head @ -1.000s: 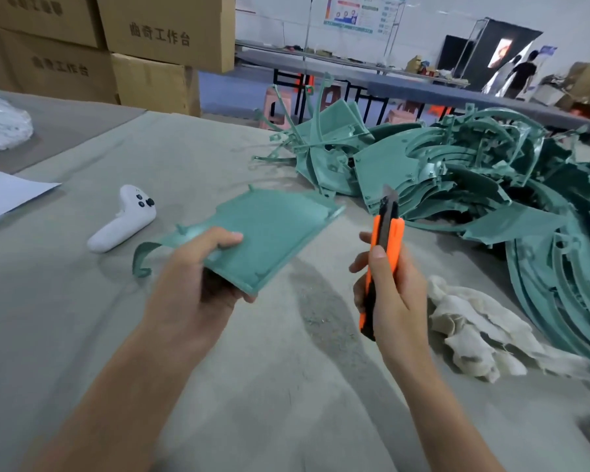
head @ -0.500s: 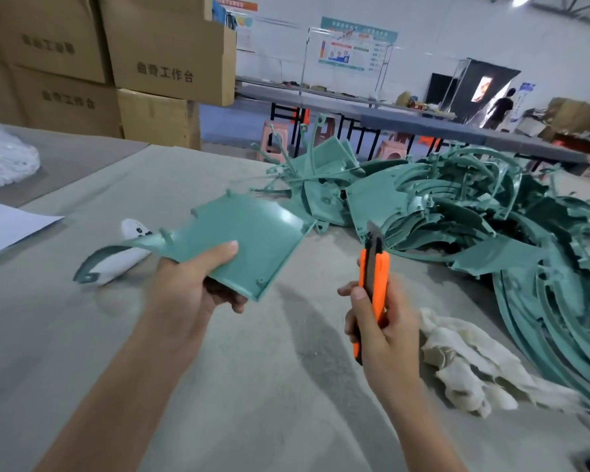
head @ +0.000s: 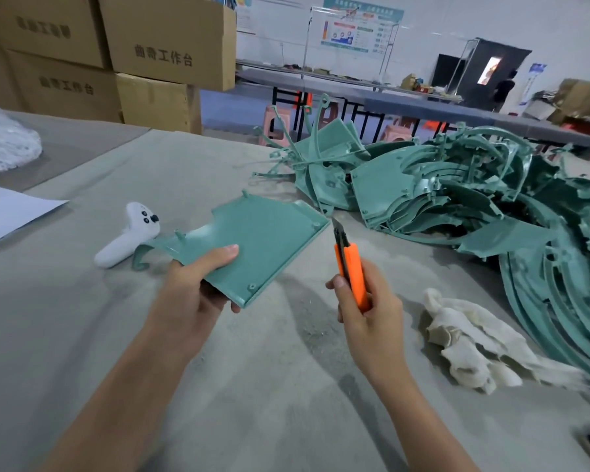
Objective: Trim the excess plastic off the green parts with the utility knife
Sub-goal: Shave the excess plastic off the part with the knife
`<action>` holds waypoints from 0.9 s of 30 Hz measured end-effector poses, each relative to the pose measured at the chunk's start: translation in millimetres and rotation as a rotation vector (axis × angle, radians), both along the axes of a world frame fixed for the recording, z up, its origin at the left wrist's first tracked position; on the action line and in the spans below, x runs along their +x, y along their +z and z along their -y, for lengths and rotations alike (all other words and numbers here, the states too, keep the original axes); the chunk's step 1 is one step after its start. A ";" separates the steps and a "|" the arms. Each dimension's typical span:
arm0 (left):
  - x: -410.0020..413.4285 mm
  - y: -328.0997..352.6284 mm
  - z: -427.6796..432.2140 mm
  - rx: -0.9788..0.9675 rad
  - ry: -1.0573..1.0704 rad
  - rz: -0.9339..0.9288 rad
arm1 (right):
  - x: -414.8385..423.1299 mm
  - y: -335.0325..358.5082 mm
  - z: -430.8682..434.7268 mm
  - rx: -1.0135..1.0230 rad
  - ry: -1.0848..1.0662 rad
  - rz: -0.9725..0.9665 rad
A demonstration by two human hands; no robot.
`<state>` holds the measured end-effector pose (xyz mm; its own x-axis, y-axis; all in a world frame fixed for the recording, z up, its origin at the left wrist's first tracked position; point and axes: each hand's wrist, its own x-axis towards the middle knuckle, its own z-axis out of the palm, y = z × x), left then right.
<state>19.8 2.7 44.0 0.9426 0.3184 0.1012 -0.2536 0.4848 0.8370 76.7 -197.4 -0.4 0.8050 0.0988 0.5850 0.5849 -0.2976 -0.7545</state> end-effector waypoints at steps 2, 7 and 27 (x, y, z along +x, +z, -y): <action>-1.6 2.6 2.3 -0.008 -0.009 0.011 | 1.7 1.5 0.8 0.008 -0.026 0.010; -3.2 5.0 6.1 -0.024 -0.015 0.016 | 0.2 8.3 1.7 -0.004 -0.052 0.084; -3.2 1.7 3.9 -0.112 -0.066 0.053 | -2.9 13.4 8.9 -0.082 -0.038 0.194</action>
